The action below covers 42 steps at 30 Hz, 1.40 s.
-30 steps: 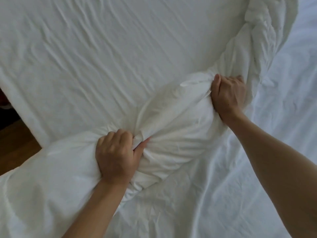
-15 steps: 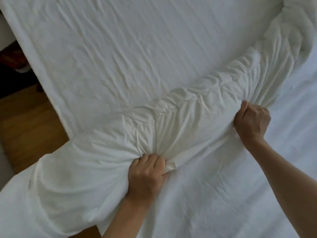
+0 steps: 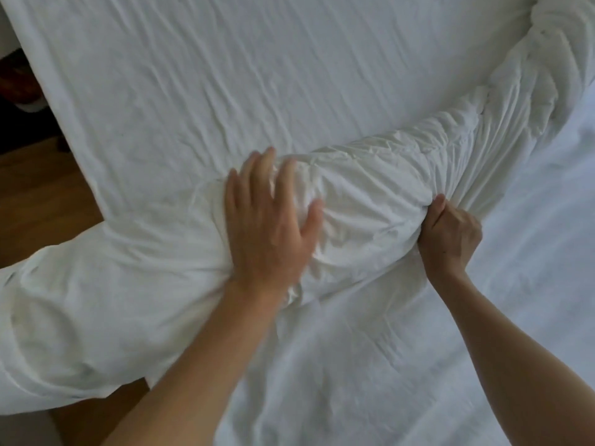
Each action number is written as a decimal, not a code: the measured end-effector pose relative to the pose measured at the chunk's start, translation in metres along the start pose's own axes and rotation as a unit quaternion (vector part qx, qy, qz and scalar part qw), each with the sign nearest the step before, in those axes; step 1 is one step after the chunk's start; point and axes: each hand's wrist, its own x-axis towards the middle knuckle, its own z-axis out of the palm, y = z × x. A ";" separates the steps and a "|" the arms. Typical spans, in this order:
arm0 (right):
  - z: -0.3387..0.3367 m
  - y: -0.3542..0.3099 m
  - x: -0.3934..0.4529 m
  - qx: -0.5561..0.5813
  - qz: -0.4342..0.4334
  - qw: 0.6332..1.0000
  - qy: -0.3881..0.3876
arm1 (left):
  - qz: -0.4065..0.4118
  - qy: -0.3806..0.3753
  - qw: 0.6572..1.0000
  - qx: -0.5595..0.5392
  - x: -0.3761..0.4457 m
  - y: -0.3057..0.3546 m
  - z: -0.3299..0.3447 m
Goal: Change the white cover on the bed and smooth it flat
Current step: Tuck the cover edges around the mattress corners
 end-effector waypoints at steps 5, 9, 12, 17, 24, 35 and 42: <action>-0.006 0.004 -0.017 0.003 0.007 1.000 0.002 | -0.080 -0.122 0.986 0.085 0.022 -0.045 0.006; -0.008 -0.011 -0.005 0.019 0.052 0.998 -0.035 | -0.074 -0.106 0.988 0.081 -0.005 -0.049 0.012; -0.012 -0.024 0.015 0.049 0.120 0.990 -0.055 | -0.049 -0.058 0.995 0.063 -0.028 -0.045 0.019; -0.023 -0.044 0.049 0.105 0.045 0.993 0.023 | -0.053 -0.024 0.996 0.066 -0.030 -0.051 0.029; -0.020 -0.052 0.046 0.058 -0.063 0.969 -0.232 | -0.035 -0.062 0.996 0.062 -0.024 -0.044 0.016; -0.198 -0.091 -0.036 0.145 0.104 0.914 -0.365 | 0.052 -0.297 0.951 0.071 0.000 -0.007 -0.137; -0.352 -0.094 -0.173 0.173 0.250 0.857 -0.417 | 0.150 -0.543 0.824 0.055 -0.086 0.053 -0.260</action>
